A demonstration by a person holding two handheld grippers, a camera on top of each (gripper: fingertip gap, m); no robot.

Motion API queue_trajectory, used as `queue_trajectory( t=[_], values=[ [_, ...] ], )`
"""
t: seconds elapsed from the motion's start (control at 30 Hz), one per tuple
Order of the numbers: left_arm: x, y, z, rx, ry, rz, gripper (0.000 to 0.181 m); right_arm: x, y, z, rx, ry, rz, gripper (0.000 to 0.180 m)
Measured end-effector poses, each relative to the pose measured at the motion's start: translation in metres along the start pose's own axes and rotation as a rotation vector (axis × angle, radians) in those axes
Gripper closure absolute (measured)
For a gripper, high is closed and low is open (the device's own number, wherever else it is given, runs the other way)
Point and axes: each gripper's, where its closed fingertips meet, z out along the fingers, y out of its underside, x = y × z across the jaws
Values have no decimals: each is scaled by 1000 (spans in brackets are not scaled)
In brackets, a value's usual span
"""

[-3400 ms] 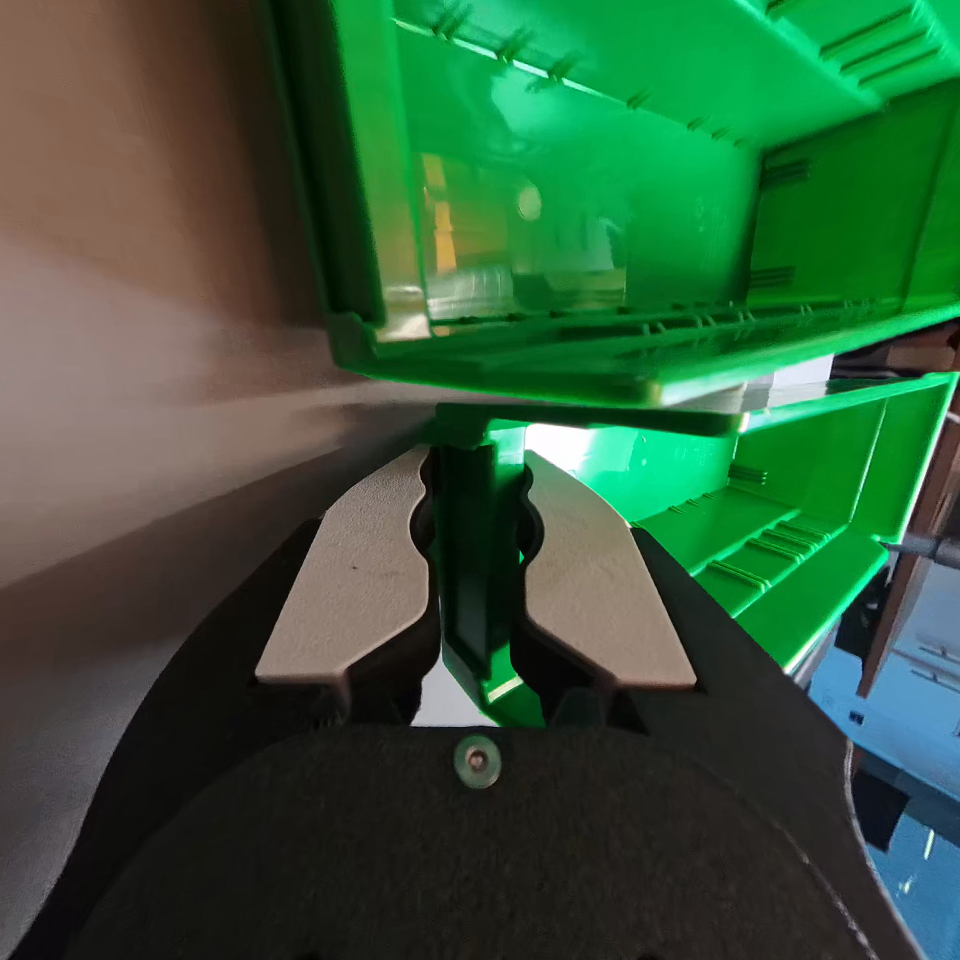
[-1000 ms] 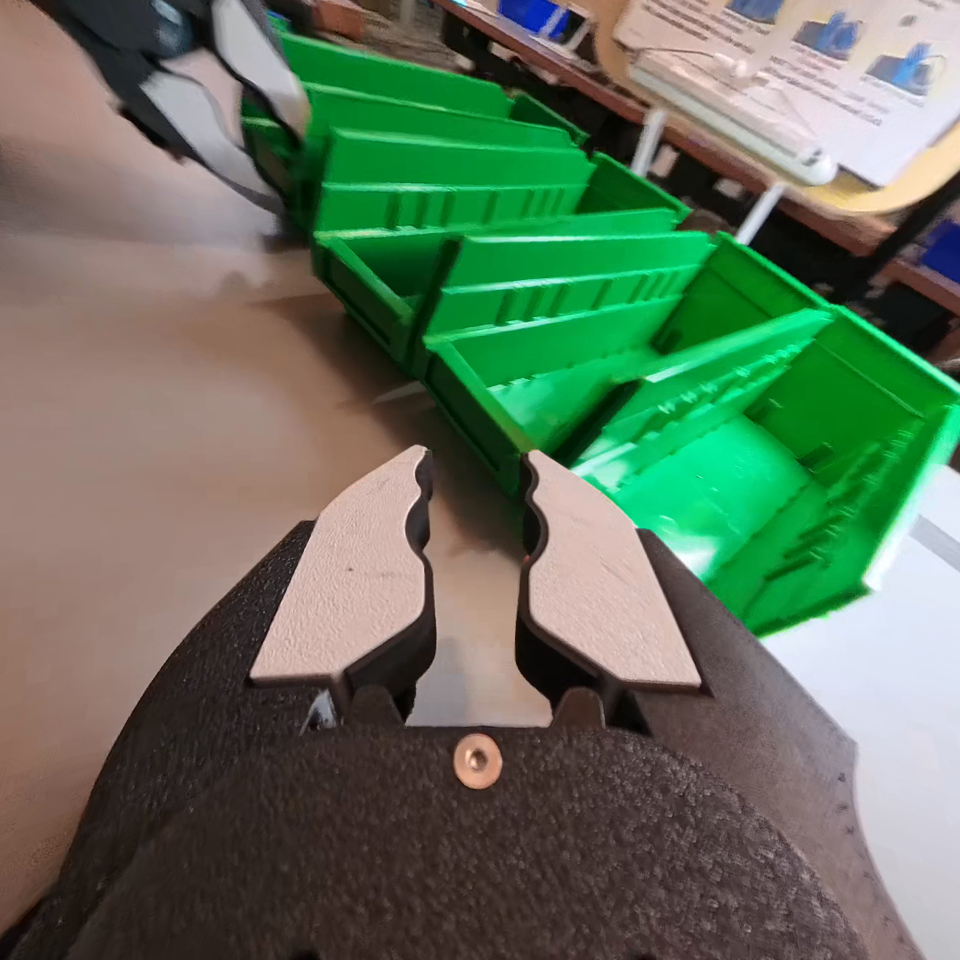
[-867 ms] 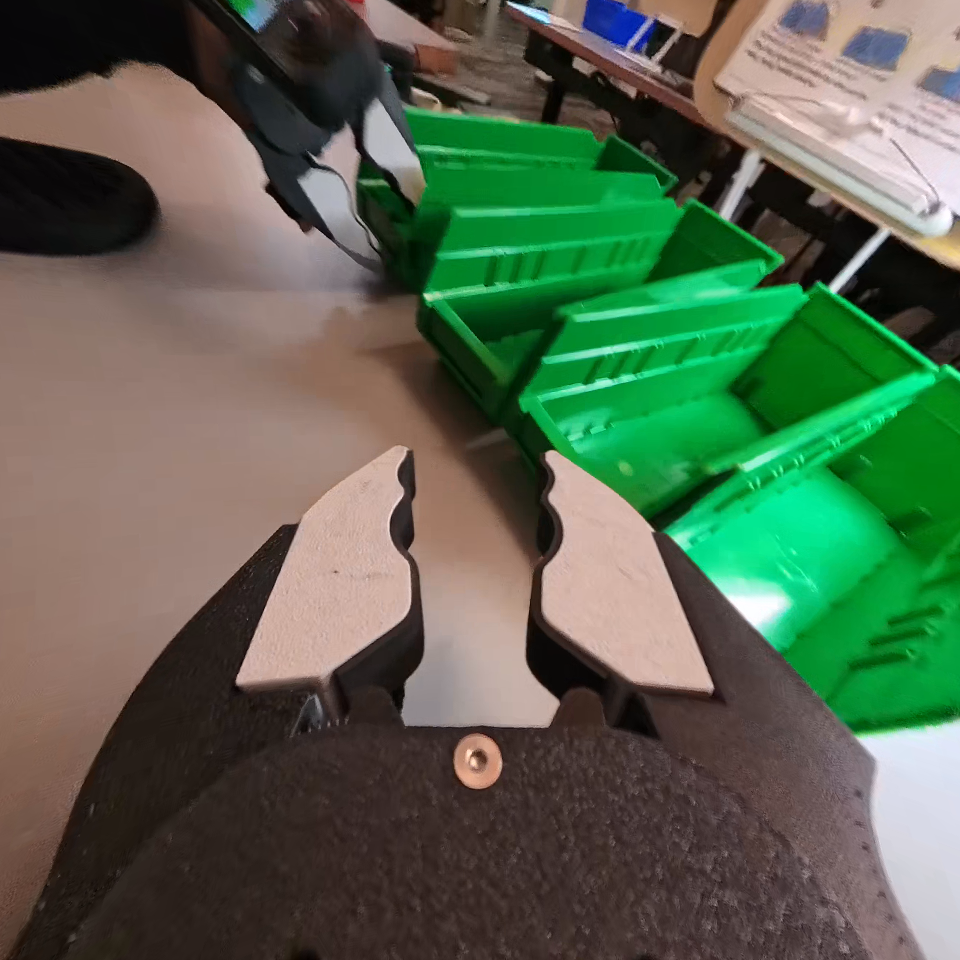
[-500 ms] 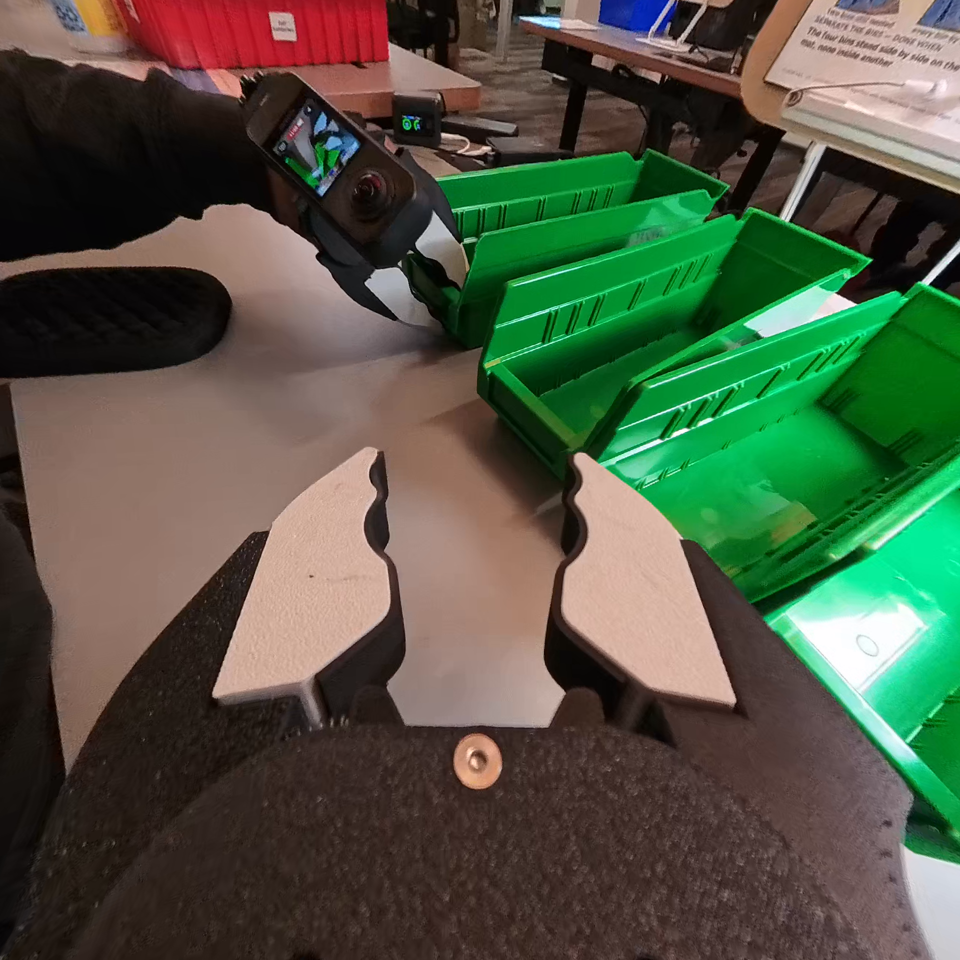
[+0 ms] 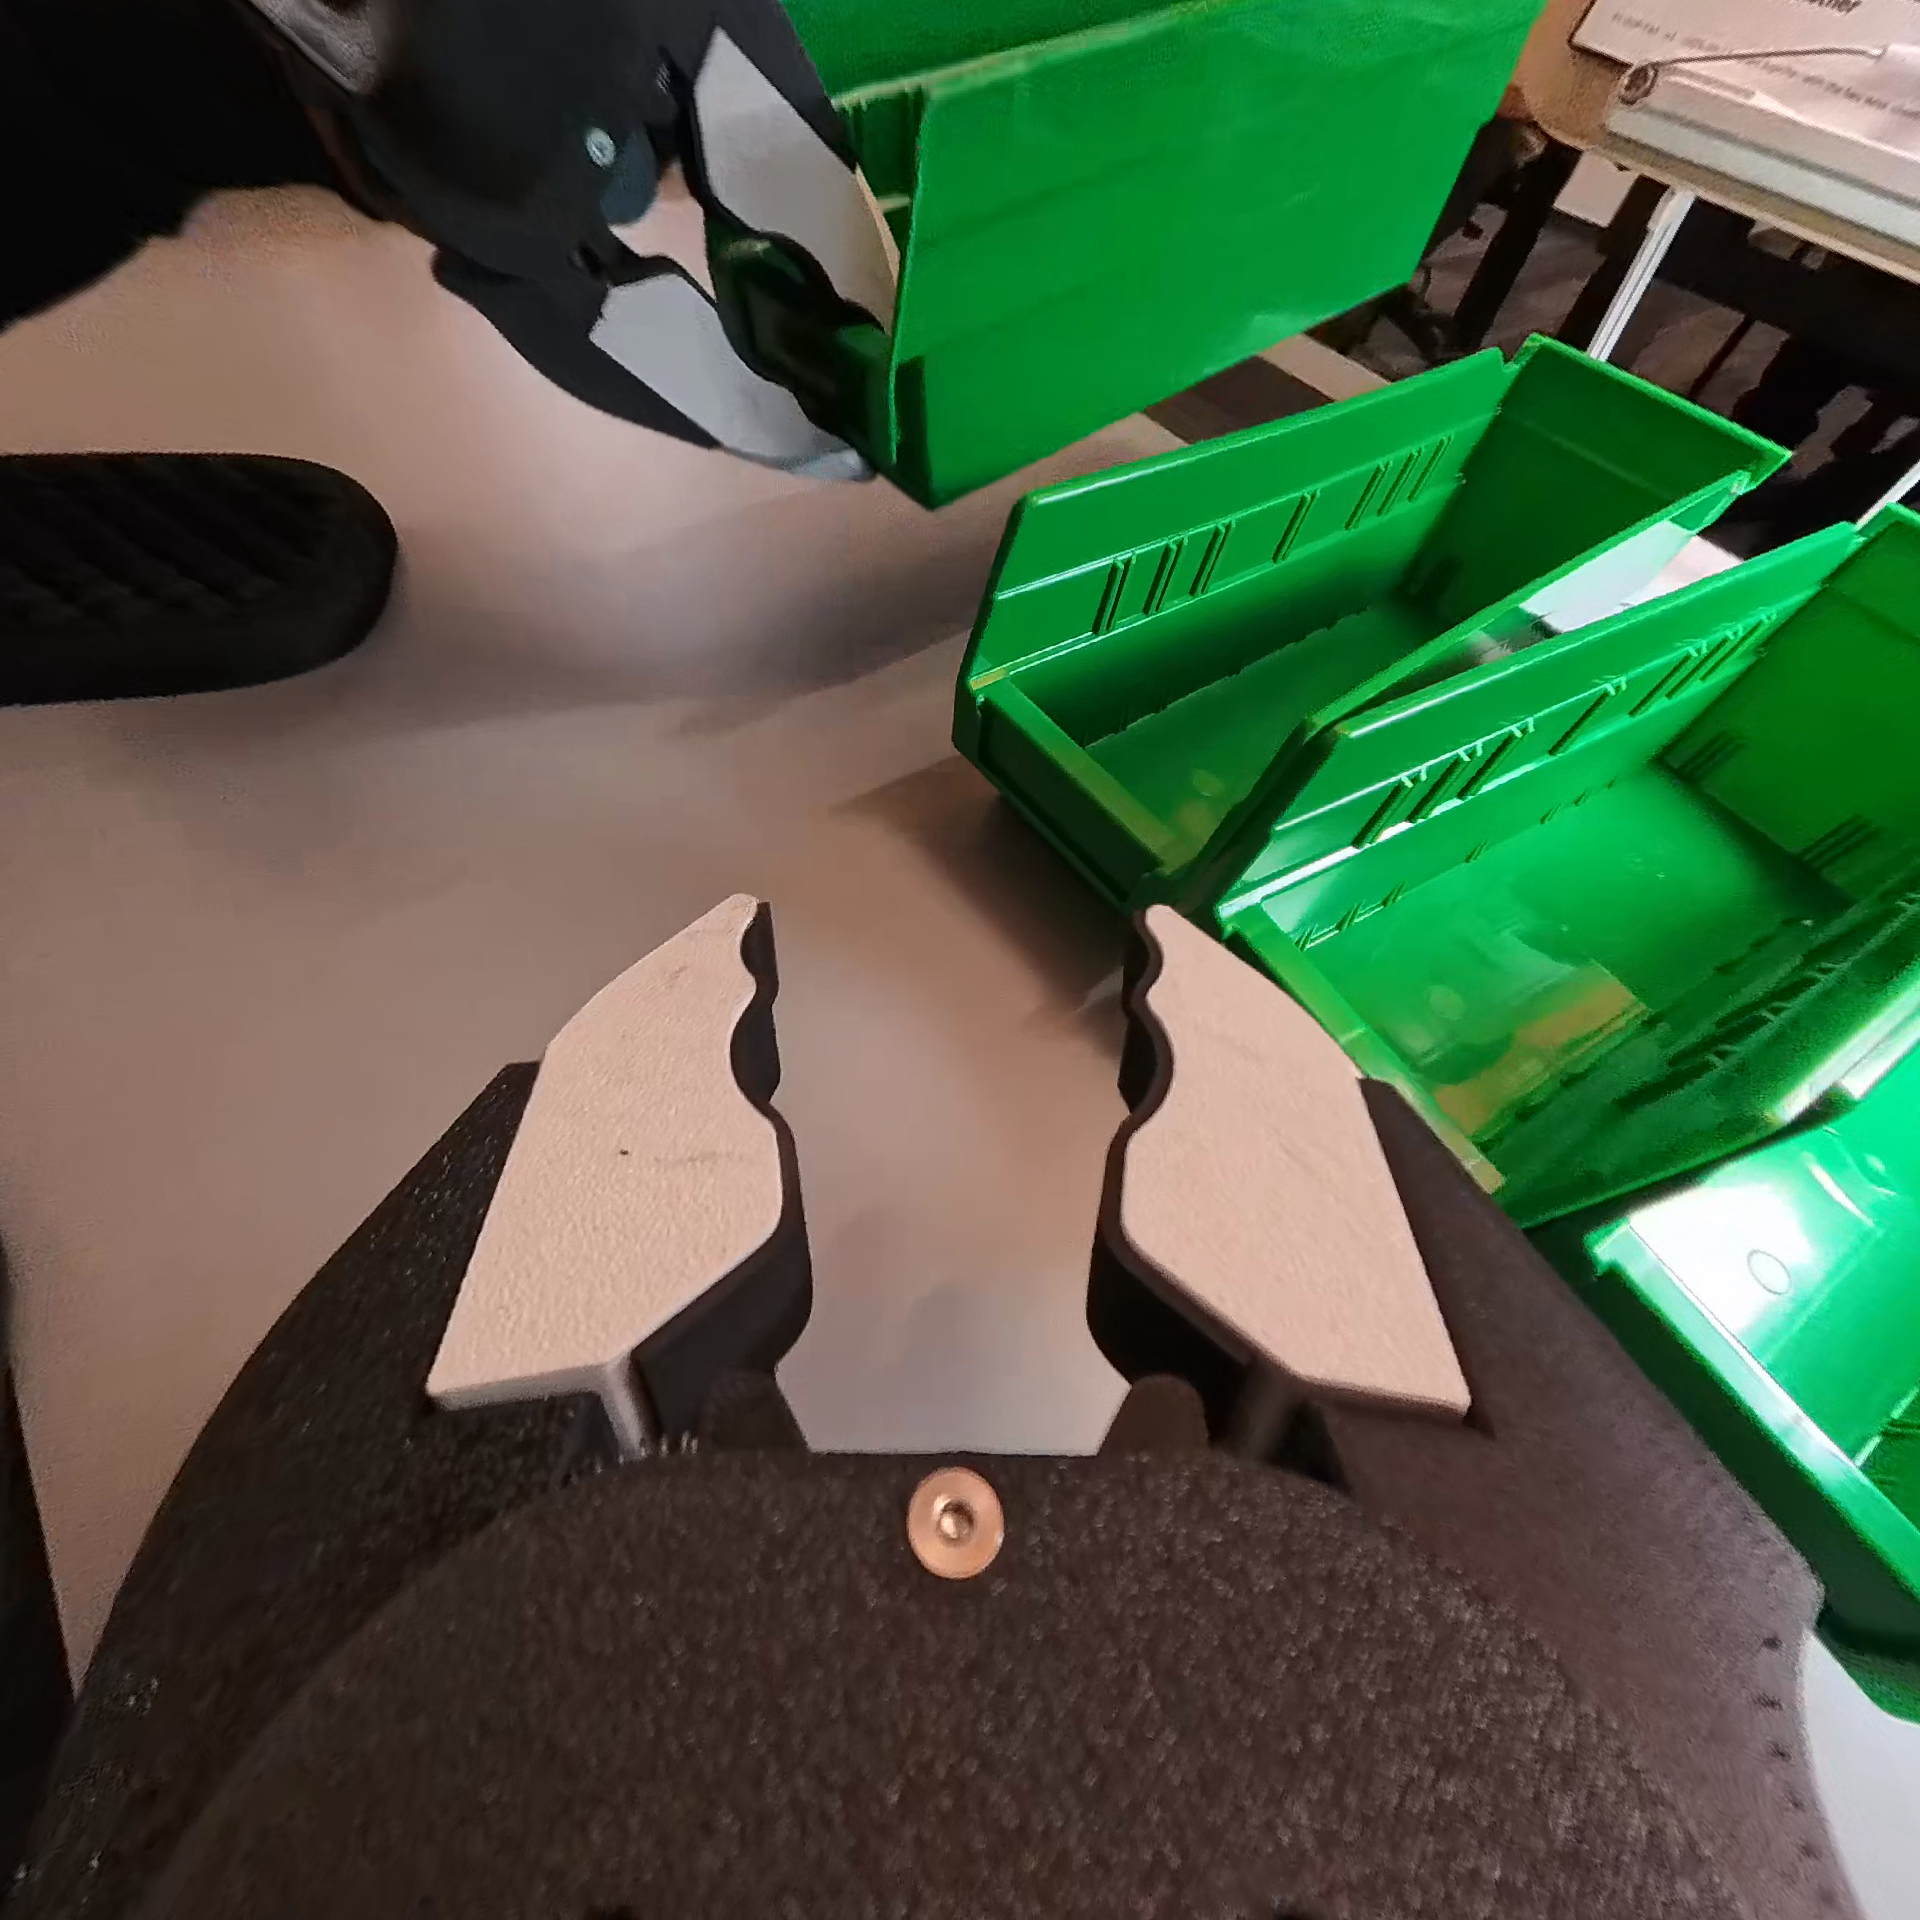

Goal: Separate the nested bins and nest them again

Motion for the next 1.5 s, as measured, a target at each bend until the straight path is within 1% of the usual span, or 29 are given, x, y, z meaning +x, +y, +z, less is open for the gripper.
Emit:
queue_trajectory(
  t=[0.3,0.43,0.53,0.63,0.77,1.0,1.13,1.3,1.5],
  values=[
    [-22,-45,-49,109,-42,43,152,-1,-11,3,8,28,-3,116],
    [-32,-72,-62,129,-63,65,152,2,-13,2,13,49,1,116],
    [-36,-96,-67,149,-47,66,152,4,-15,-1,15,68,2,116],
    [-37,-116,-64,158,-16,64,152,7,-16,-8,24,88,5,116],
    [-33,-132,-47,150,42,51,152,15,-18,-21,44,133,3,114],
    [-17,-144,-13,94,124,63,151,29,-18,-44,75,186,22,114],
    [-16,-147,0,59,91,79,151,34,-14,-50,79,197,35,115],
    [-18,-153,3,65,87,51,151,37,-9,-55,80,203,49,115],
    [-11,-147,-11,74,87,-12,151,42,-5,-62,96,220,66,116]
  ],
)
